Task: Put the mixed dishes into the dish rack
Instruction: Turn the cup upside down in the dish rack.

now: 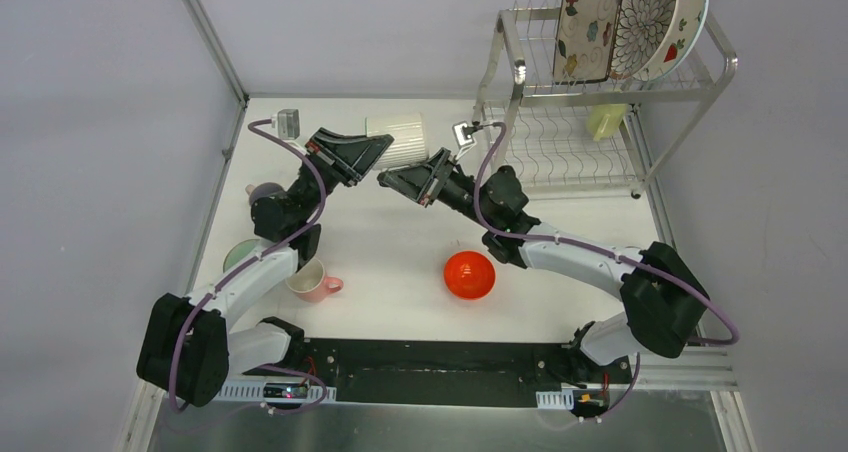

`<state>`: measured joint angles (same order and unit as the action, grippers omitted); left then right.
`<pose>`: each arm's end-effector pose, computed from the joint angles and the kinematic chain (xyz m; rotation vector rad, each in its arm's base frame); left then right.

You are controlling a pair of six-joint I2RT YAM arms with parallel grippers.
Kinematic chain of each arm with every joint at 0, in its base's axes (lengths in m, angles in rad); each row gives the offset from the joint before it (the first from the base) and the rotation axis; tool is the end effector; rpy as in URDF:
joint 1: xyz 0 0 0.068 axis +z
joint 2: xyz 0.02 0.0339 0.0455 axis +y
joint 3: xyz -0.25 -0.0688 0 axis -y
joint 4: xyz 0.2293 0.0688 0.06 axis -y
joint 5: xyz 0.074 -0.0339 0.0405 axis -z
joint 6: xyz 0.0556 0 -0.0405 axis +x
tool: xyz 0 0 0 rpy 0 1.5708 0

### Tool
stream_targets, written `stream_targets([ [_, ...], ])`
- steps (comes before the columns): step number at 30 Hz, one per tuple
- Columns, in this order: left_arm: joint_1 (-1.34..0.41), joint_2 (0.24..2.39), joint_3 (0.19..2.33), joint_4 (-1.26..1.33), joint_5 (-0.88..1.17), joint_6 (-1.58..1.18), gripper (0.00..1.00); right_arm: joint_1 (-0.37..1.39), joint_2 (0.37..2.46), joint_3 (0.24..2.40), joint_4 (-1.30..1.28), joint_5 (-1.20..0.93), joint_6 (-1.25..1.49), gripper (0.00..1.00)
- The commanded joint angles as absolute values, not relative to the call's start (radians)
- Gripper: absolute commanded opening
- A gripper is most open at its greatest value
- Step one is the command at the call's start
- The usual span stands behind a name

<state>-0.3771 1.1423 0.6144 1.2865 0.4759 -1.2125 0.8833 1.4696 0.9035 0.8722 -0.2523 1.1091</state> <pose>0.2082 -0.1099 0.3621 0.0995 1.0346 -1.6564 0.2065 0.2734 0.3284 -0.0891 1.5223 1.8249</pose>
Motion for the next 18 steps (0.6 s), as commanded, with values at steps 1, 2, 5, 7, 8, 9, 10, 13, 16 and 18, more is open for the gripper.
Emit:
stream_targets([
  [1,-0.383,1.092,0.593,1.368,0.487,-1.204,0.17,0.887,1.445,0.903,0.997,-0.224,1.11,0.0],
  [2,-0.383,1.084,0.586,1.355,0.483,-1.203,0.24,0.887,1.44,0.896,0.998,-0.216,1.103,0.0],
  [5,-0.383,1.059,0.562,1.32,0.472,-1.193,0.44,0.887,1.42,0.883,0.977,-0.2,1.08,0.0],
  [7,-0.383,1.041,0.554,1.287,0.471,-1.186,0.54,0.887,1.403,0.879,0.941,-0.188,1.062,0.0],
  [8,-0.384,1.031,0.555,1.262,0.475,-1.178,0.58,0.887,1.394,0.875,0.929,-0.178,1.055,0.0],
  [9,-0.384,1.019,0.556,1.236,0.48,-1.164,0.61,0.887,1.386,0.868,0.922,-0.167,1.047,0.0],
  [10,-0.384,1.005,0.56,1.194,0.486,-1.148,0.64,0.887,1.376,0.86,0.919,-0.156,1.038,0.0],
  [13,-0.383,0.964,0.567,1.101,0.495,-1.101,0.7,0.886,1.337,0.841,0.885,-0.128,1.008,0.0],
  [16,-0.383,0.919,0.574,1.016,0.522,-1.023,0.78,0.884,1.291,0.827,0.786,-0.095,0.985,0.0],
  [18,-0.384,0.887,0.591,0.911,0.551,-0.953,0.98,0.882,1.259,0.804,0.755,-0.069,0.969,0.0],
])
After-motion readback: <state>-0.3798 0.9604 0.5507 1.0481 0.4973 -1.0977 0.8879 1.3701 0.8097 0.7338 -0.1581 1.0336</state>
